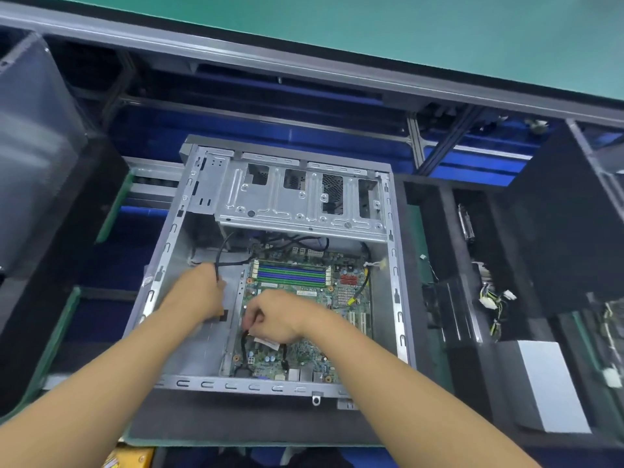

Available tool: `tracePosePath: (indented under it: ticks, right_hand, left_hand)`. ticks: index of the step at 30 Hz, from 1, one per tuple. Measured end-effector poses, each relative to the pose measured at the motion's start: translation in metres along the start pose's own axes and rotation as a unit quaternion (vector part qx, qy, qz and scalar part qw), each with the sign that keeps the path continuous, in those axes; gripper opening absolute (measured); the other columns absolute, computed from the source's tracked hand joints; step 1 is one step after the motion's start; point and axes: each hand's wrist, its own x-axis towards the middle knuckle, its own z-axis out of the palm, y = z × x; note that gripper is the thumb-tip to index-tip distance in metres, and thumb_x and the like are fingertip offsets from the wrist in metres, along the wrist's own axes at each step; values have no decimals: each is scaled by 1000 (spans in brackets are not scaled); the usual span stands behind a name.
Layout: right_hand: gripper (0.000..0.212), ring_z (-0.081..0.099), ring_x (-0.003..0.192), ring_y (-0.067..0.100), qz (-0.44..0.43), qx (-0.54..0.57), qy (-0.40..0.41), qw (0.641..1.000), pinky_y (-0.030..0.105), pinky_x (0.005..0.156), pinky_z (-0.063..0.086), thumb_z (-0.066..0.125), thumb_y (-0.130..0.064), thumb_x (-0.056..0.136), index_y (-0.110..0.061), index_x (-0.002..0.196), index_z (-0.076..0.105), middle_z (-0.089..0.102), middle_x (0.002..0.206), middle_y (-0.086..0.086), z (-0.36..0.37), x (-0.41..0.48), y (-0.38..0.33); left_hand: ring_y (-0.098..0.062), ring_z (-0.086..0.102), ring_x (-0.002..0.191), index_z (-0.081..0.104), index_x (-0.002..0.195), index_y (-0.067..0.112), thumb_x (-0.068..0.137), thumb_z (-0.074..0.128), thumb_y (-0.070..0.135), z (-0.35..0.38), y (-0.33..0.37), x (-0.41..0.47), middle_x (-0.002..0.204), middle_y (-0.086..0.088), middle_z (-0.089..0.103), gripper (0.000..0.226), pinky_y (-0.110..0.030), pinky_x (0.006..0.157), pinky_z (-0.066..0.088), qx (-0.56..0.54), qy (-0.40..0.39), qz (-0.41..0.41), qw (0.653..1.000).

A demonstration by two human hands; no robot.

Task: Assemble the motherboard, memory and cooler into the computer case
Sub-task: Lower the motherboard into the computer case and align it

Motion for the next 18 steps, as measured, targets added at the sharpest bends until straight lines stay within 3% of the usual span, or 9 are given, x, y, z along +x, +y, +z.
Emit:
tracePosePath:
  ticks: [2,5,8,11,14,18]
  right_hand:
    - [23,63,102,23,10,16,1,1000,35,89,53,58,-14,100,-10,119,71,69,119,7,-1,1,3]
    - [23,65,110,25,24,22,-1,999,42,99,53,59,-18,100,-10,117,72,69,123,6,0,4,8]
    - [29,65,107,26,41,24,26,999,43,95,55,60,-29,100,-11,120,69,69,121,7,0,12,8]
    - [39,62,102,25,42,55,83,994,38,88,53,66,-43,95,-14,121,62,66,116,5,0,19,1]
    - [34,64,92,26,22,69,156,985,38,81,53,70,-42,93,-9,103,66,69,101,8,0,27,-5]
    - [22,60,78,18,11,101,201,974,30,72,49,72,-33,92,-11,93,68,66,84,1,-2,31,-2]
  left_hand:
    - [-26,67,78,52,87,10,99,54,23,0,0,1,89,-12,68,17,-35,72,52,-55,2,6,998]
    - [-14,69,63,52,82,17,97,59,24,-1,0,1,79,-5,70,18,-31,56,49,-108,14,16,994]
    - [-5,67,52,53,80,18,95,62,24,2,1,0,72,-1,69,19,-26,48,45,-139,18,34,990]
    - [-4,66,53,56,79,19,92,67,23,0,3,0,67,3,67,18,-26,52,49,-146,30,65,987]
    - [-7,62,59,56,75,22,90,69,27,-5,5,-2,63,5,65,20,-23,51,41,-126,60,96,986]
    - [-16,64,65,56,74,18,90,69,29,-9,7,-8,64,-1,67,23,-33,61,52,-150,64,116,980]
